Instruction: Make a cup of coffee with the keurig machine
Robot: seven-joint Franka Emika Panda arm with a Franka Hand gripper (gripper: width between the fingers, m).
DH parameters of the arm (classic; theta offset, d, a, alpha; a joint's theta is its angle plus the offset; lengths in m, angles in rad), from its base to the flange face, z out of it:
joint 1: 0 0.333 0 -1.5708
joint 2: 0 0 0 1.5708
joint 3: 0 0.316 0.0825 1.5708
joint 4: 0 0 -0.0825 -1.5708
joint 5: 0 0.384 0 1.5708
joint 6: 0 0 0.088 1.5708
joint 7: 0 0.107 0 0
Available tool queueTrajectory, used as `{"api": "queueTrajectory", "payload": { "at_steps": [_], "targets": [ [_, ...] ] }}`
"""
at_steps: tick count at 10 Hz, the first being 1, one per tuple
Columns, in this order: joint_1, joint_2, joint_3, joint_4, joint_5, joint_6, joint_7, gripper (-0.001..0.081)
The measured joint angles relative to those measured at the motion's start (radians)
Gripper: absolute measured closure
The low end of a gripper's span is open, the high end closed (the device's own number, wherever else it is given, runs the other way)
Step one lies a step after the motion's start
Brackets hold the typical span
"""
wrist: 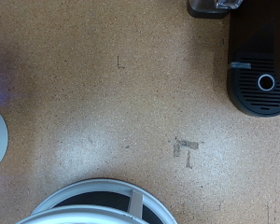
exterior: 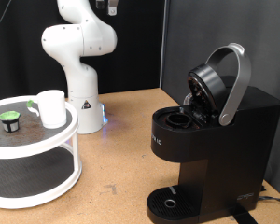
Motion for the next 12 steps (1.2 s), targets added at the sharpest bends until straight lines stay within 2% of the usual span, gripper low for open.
{"api": "queueTrajectory", "payload": {
  "at_steps": [5,8,10,12],
  "targets": [
    [-0.002,-0.004,-0.023,-0.005,-0.017,0.014,-0.021,0.0007],
    [-0.019,-0.039,-0.114,-0.021,-0.065,0.021,-0.126,0.0007],
    [-0.035,-0.049,-0.175,-0.014,-0.093,-0.009,-0.191,0.0007],
    [-0.037,-0.052,-0.192,-0.013,-0.095,-0.012,-0.212,0.0007]
  ]
}}
